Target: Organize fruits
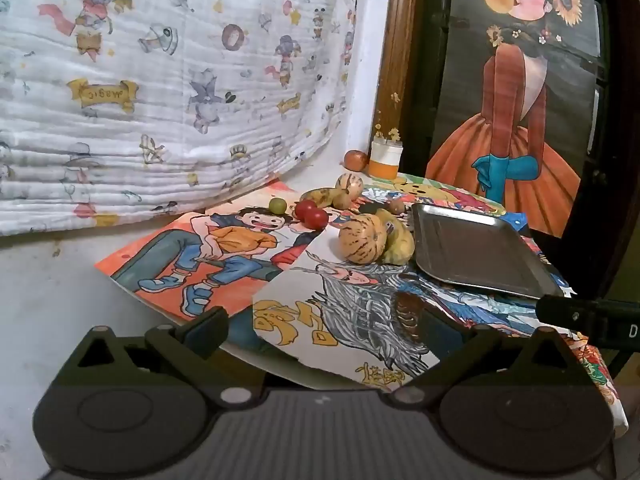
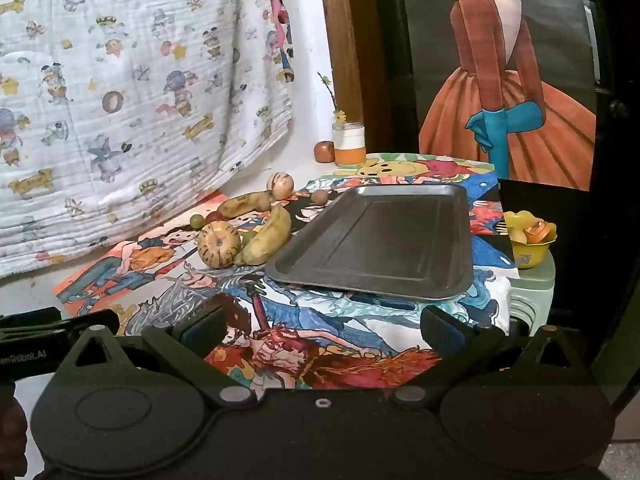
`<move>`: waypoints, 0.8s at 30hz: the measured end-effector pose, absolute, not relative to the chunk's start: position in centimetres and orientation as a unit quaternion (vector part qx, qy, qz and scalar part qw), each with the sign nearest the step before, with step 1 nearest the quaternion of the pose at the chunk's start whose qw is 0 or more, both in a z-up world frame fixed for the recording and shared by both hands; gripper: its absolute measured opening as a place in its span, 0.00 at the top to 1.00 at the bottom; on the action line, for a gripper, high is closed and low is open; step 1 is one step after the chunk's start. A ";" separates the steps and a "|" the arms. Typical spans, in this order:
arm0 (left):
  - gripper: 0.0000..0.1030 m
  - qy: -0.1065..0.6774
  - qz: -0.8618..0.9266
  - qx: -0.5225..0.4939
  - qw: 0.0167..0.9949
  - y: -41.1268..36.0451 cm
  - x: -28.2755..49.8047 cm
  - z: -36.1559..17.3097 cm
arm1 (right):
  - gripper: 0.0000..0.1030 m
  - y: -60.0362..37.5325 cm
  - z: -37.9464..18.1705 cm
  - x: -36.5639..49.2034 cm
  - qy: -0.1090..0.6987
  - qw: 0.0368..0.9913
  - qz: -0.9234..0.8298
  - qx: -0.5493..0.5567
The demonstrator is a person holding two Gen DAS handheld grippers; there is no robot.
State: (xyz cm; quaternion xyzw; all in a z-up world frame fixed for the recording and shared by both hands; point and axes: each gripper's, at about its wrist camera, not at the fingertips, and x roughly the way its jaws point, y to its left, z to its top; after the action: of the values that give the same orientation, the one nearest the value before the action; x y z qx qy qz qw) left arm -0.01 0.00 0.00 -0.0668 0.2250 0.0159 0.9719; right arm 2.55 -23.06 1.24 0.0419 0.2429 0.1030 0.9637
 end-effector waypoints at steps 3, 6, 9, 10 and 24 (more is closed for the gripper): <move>0.00 0.223 0.016 -0.065 0.972 0.0 -0.1 0.0 | 0.00 -23.1 1.2 2.6 0.242 0.964 0.103 0.042; 0.00 0.227 0.018 -0.064 0.972 0.0 0.0 0.0 | 0.00 -23.2 1.2 2.6 0.243 0.964 0.103 0.042; 0.00 0.228 0.018 -0.064 0.971 0.1 0.1 -0.4 | 0.00 -23.2 1.1 2.6 0.243 0.964 0.103 0.042; 0.00 0.228 0.019 -0.063 0.971 0.2 0.1 -0.3 | 0.01 -23.2 1.1 2.6 0.243 0.964 0.103 0.041; 0.00 0.233 0.034 -0.052 0.970 0.0 0.1 0.2 | 0.00 -23.1 1.0 2.6 0.244 0.963 0.102 0.043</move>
State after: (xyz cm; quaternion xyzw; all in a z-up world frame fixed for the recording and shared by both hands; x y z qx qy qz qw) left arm 0.09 0.04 0.17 -0.0519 0.2334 0.0344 0.9704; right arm 2.61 -23.14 0.97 0.0426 0.2441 0.1024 0.9634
